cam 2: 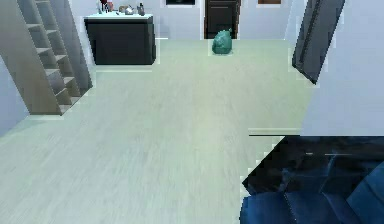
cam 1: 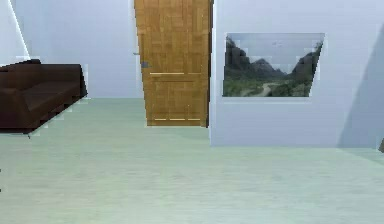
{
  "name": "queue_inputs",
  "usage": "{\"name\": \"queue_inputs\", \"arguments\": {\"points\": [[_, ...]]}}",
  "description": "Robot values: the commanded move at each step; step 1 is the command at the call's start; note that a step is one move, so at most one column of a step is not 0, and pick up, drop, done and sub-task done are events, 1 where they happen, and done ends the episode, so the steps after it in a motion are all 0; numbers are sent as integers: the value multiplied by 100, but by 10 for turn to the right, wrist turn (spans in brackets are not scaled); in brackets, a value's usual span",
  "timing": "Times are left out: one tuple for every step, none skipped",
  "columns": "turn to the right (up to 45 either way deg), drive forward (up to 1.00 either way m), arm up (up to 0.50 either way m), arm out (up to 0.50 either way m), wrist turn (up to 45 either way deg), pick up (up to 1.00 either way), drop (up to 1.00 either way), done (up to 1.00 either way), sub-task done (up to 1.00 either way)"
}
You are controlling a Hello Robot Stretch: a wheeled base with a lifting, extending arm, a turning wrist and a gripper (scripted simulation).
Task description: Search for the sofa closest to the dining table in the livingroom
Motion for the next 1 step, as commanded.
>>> {"name": "queue_inputs", "arguments": {"points": [[0, 25, 0, 0, 0, 0, 0, 0, 0]]}}
